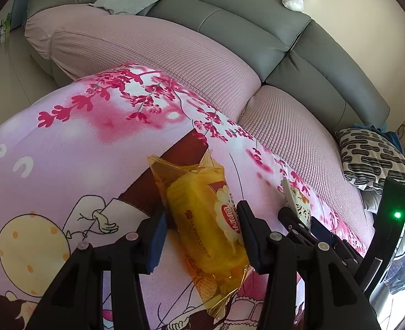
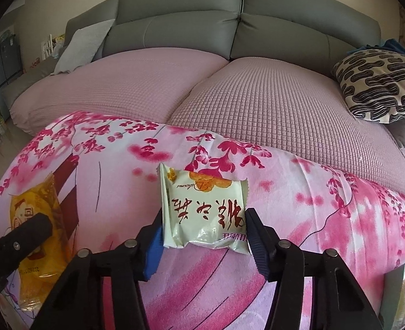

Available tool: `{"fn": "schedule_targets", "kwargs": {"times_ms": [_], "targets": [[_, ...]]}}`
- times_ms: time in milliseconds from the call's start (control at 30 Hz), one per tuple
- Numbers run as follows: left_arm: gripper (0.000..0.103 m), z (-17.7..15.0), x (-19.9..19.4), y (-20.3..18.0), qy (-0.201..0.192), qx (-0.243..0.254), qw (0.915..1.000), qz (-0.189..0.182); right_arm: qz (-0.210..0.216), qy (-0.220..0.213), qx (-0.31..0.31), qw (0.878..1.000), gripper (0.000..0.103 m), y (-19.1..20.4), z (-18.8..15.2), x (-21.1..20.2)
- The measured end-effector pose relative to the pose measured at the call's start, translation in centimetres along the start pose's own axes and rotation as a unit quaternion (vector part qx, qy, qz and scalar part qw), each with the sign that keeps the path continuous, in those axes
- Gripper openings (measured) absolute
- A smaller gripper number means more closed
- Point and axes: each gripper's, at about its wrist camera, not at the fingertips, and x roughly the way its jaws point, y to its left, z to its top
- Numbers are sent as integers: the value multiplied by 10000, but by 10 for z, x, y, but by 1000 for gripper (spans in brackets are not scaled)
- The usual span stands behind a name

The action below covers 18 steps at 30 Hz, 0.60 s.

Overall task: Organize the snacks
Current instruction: 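Carry the bread pack in the left tool while the right tool carries the pastry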

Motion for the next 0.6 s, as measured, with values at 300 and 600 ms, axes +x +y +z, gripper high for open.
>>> {"fn": "schedule_targets", "kwargs": {"times_ms": [300,600], "targets": [[51,0,-2,-5,-13,70,10000,22,71,-83,235,9997,54,-16,-10,-23],[46,-3,-8,-24,-1,271,9991,-315,-100,-177,459,9987,54,-40,-37,-75]]}}
